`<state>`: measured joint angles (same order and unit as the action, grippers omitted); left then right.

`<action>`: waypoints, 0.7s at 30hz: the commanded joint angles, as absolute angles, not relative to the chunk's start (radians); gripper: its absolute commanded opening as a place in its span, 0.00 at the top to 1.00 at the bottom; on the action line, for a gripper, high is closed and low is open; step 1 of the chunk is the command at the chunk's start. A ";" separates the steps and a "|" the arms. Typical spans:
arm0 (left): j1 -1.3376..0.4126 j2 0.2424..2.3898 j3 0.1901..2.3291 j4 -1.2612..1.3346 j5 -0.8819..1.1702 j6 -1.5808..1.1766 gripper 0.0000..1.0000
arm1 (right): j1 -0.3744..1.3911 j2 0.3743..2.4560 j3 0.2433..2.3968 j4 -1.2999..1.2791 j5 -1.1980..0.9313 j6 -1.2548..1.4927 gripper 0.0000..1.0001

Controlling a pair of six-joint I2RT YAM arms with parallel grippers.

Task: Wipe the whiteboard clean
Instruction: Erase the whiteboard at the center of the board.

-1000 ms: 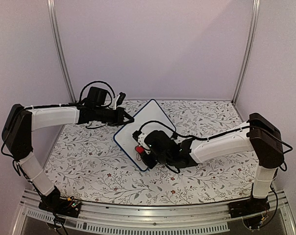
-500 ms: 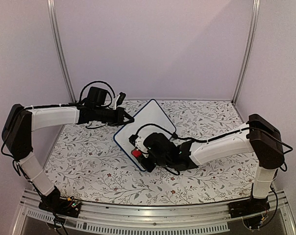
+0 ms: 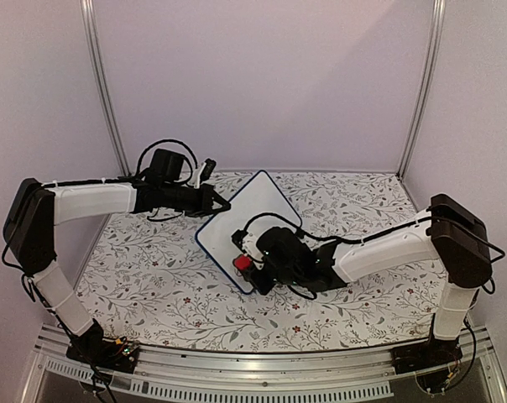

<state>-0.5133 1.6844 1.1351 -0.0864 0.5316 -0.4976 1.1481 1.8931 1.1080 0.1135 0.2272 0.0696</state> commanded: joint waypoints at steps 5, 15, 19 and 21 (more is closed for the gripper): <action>-0.536 1.697 1.143 -0.106 0.563 -0.502 1.00 | 1.013 1.812 1.028 0.108 0.215 0.229 1.00; -0.536 1.699 1.143 -0.105 0.562 -0.502 1.00 | 0.931 1.844 1.049 0.066 0.141 0.343 1.00; -0.536 1.700 1.144 -0.104 0.563 -0.503 1.00 | 0.906 1.862 1.068 0.071 0.087 0.384 1.00; -0.536 1.700 1.144 -0.105 0.563 -0.501 1.00 | 0.905 1.875 1.084 0.067 0.078 0.387 1.00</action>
<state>-0.5198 1.6844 1.1351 -0.0917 0.5377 -0.5098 0.9199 1.8458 1.0428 0.0814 0.1284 0.3386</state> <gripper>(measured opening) 0.025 0.172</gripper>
